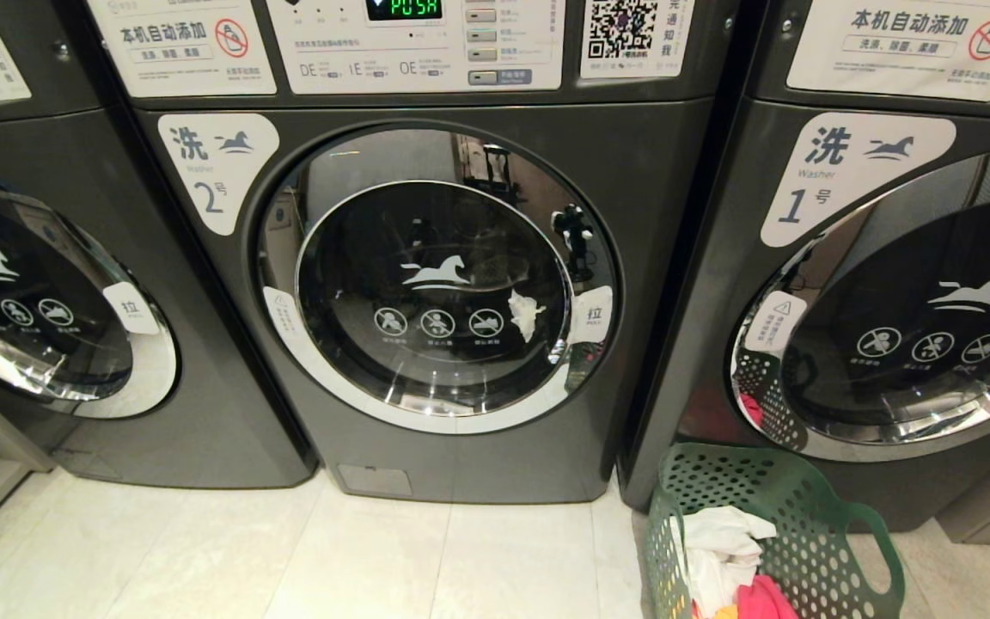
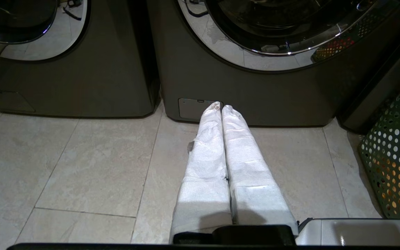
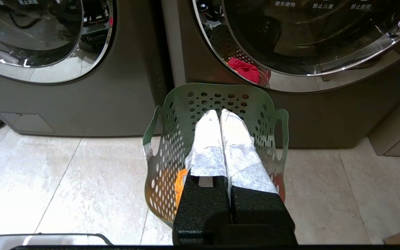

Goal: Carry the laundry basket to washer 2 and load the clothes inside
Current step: Open the lid of the washing machine

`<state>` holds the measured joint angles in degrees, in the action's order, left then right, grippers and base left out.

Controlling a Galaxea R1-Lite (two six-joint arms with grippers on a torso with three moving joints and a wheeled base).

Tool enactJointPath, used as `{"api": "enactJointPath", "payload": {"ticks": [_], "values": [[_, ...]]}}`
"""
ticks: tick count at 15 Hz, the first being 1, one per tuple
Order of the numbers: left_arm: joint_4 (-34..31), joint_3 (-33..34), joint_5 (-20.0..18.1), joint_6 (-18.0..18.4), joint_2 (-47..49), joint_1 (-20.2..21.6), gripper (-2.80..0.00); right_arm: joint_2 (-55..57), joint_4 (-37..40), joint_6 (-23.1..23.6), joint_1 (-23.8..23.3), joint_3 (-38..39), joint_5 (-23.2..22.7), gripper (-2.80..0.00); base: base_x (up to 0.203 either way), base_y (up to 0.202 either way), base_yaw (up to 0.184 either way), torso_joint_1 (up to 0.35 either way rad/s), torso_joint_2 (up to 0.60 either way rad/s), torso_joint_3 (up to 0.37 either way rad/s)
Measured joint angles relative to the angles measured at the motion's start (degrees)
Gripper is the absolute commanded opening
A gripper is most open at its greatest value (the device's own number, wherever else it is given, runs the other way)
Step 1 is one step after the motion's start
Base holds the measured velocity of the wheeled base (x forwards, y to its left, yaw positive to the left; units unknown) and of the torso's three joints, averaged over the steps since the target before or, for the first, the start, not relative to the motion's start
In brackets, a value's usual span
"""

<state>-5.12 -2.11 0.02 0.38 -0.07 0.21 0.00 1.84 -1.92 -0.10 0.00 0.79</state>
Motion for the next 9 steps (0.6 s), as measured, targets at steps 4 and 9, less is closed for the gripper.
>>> {"api": "enactJointPath", "payload": {"ticks": [4,9], "values": [[0.0,0.0,-0.1,0.1,0.0,0.0,-2.80,0.0,0.0,0.0,0.0,0.0,0.0,-2.80,0.000,0.000,0.000,0.000,0.00,0.000],[0.0,0.0,-0.1,0.3,0.0,0.0,-2.80,0.0,0.0,0.0,0.0,0.0,0.0,-2.80,0.001,-0.167,-0.003,0.001,0.00,0.001]]}}
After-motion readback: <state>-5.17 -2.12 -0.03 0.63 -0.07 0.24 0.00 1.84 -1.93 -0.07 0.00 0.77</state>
